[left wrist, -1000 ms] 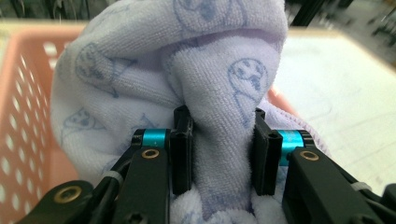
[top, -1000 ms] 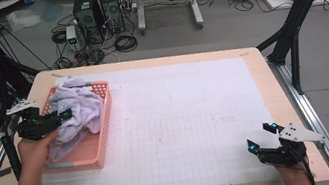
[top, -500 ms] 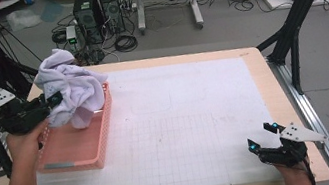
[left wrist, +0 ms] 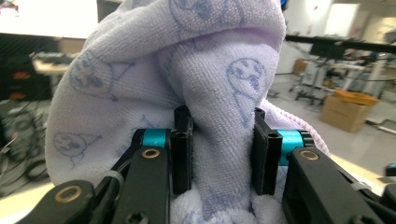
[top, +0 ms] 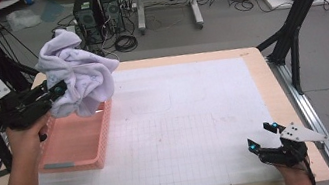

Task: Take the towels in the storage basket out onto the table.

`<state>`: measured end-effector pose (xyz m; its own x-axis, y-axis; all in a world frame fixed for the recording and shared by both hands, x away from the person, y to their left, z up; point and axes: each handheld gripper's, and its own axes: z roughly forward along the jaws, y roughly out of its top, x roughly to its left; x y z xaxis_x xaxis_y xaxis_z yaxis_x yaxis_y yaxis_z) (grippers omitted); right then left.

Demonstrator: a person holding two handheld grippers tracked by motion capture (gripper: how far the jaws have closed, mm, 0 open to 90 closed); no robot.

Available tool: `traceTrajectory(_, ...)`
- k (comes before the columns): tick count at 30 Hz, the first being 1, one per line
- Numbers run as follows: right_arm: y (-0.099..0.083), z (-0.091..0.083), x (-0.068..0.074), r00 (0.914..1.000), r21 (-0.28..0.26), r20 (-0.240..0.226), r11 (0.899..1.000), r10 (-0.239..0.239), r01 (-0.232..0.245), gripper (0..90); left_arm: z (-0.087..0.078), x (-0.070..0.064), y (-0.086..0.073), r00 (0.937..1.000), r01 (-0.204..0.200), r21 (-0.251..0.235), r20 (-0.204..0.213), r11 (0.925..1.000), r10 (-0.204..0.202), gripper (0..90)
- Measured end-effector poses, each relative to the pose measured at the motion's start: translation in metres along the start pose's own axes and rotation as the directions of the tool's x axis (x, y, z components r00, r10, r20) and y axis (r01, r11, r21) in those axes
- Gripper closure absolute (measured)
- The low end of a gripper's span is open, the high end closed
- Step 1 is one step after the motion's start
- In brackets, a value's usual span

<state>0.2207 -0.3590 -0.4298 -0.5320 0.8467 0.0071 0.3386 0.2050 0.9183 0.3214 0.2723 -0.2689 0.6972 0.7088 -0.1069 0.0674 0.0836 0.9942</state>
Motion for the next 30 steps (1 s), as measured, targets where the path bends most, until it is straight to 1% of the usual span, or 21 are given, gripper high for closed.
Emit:
traceTrajectory(3, 0.0, 0.0, 0.0, 1.0, -0.001, 0.0, 1.0, -0.001, 0.001, 15.6, 0.01, -0.014, 0.005, 0.9986, -0.018, -0.012, 0.05, 0.9998, 0.019, 66.3)
traceTrajectory(7, 0.0, 0.0, 0.0, 1.0, -0.001, -0.002, 1.0, 0.001, -0.001, 15.6, 0.029, -0.033, 0.007, 0.9922, -0.031, -0.014, 0.12, 0.9994, 0.032, 66.2)
traceTrajectory(9, 0.0, 0.0, 0.0, 1.0, -0.001, -0.002, 1.0, 0.001, -0.001, 15.6, 0.04, -0.043, 0.005, 0.987, -0.036, -0.005, 0.156, 0.9994, 0.036, 66.2)
traceTrajectory(10, 0.0, 0.0, 0.0, 1.0, -0.001, -0.003, 1.0, 0.0, 0.0, 15.6, 0.045, -0.047, 0.004, 0.984, -0.046, 0.001, 0.173, 0.999, 0.045, 66.2)
traceTrajectory(13, 0.0, -0.001, 0.0, 1.0, -0.005, -0.002, 1.0, 0.001, -0.001, 15.6, 0.063, -0.061, -0.002, 0.9748, -0.049, 0.028, 0.219, 0.9984, 0.042, 66.0)
traceTrajectory(14, 0.0, -0.001, 0.0, 1.0, -0.006, -0.003, 1.0, 0.0, 0.0, 15.6, 0.068, -0.066, -0.005, 0.9717, -0.055, 0.04, 0.232, 0.9977, 0.045, 66.0)
traceTrajectory(16, 0.0, -0.001, -0.001, 1.0, -0.002, -0.003, 1.0, 0.001, -0.001, 15.6, 0.08, -0.074, -0.012, 0.9655, -0.054, 0.063, 0.258, 0.9965, 0.036, 66.0)
traceTrajectory(18, 0.0, 0.0, -0.001, 1.0, 0.0, -0.006, 1.0, -0.002, 0.002, 15.6, 0.091, -0.081, -0.021, 0.9577, -0.055, 0.087, 0.286, 0.9946, 0.028, 65.9)
traceTrajectory(19, 0.0, 0.0, 0.0, 1.0, 0.001, -0.007, 1.0, -0.001, 0.001, 15.6, 0.097, -0.085, -0.026, 0.9556, -0.056, 0.099, 0.294, 0.9934, 0.025, 65.9)
traceTrajectory(20, 0.0, 0.0, 0.0, 1.0, 0.0, -0.007, 1.0, -0.002, 0.002, 15.6, 0.103, -0.088, -0.03, 0.9517, -0.06, 0.112, 0.306, 0.9919, 0.023, 65.9)
traceTrajectory(21, 0.0, 0.0, 0.0, 1.0, 0.0, -0.007, 1.0, -0.005, 0.005, 15.6, 0.11, -0.092, -0.035, 0.9497, -0.062, 0.124, 0.313, 0.9903, 0.021, 65.9)
traceTrajectory(22, 0.0, 0.001, 0.0, 0.9999, -0.003, -0.011, 1.0, -0.003, 0.003, 15.6, 0.117, -0.096, -0.04, 0.947, -0.057, 0.136, 0.321, 0.9891, 0.01, 65.9)
traceTrajectory(25, 0.0, 0.002, 0.0, 0.9999, 0.004, -0.012, 1.0, -0.005, 0.005, 15.6, 0.137, -0.107, -0.056, 0.9386, -0.074, 0.182, 0.345, 0.9805, 0.007, 65.8)
traceTrajectory(27, 0.0, 0.002, 0.0, 0.9999, 0.006, -0.013, 1.0, -0.005, 0.005, 15.6, 0.151, -0.114, -0.067, 0.9345, -0.075, 0.207, 0.356, 0.9755, -0.003, 65.8)
traceTrajectory(28, 0.0, 0.002, 0.0, 0.9999, 0.009, -0.011, 1.0, -0.004, 0.004, 15.6, 0.157, -0.117, -0.073, 0.932, -0.08, 0.222, 0.362, 0.9717, -0.007, 65.8)
traceTrajectory(29, -0.001, 0.003, -0.001, 0.9999, 0.007, -0.012, 1.0, -0.007, 0.007, 15.6, 0.164, -0.121, -0.078, 0.9317, -0.075, 0.235, 0.363, 0.969, -0.016, 65.8)
traceTrajectory(30, -0.001, 0.003, -0.001, 0.9999, 0.01, -0.013, 1.0, -0.009, 0.009, 15.6, 0.17, -0.123, -0.084, 0.93, -0.076, 0.254, 0.367, 0.9643, -0.023, 65.7)
